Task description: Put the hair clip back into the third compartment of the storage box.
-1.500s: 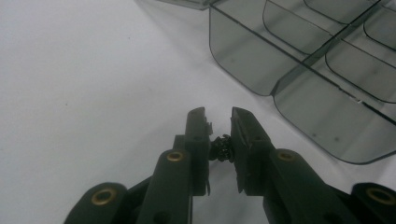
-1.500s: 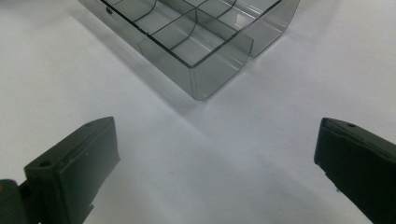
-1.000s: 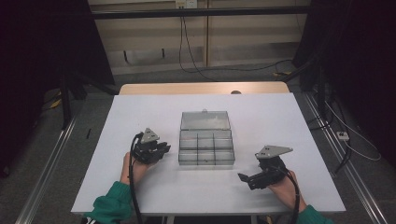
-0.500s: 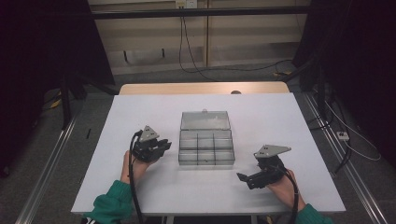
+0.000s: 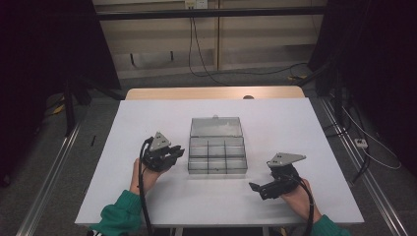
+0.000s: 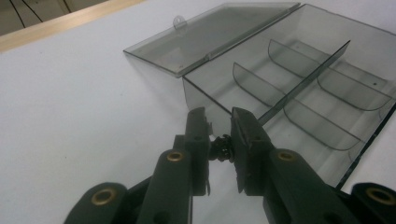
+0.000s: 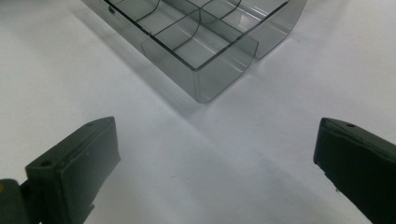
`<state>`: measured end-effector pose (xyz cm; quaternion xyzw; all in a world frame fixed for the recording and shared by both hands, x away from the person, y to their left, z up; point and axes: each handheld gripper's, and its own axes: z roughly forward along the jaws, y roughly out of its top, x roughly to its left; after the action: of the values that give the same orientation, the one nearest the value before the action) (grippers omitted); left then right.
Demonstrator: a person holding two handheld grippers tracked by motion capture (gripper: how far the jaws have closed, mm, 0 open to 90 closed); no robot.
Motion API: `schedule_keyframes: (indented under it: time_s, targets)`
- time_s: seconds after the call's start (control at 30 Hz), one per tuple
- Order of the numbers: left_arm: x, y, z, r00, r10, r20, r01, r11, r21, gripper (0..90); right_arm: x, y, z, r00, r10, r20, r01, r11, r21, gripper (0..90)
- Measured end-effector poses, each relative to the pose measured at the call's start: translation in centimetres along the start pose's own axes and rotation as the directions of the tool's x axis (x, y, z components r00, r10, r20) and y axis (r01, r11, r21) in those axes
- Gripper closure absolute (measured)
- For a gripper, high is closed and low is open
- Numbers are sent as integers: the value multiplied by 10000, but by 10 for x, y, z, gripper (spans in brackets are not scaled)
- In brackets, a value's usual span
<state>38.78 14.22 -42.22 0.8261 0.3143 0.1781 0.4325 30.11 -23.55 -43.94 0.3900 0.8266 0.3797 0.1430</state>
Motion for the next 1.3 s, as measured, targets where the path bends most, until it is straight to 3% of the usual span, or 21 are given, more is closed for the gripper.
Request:
schedule_keyframes:
  time_s: [0.53,1.3]
  targets:
    - [-16,10,3,9989,224,412,-213,9994,-283,776,1,1,-1,10000,-9,56,10,10000,-88,1]
    - [-33,21,11,9955,743,580,-723,9968,-354,776,2,0,2,10000,-78,11,78,10000,-1,2]
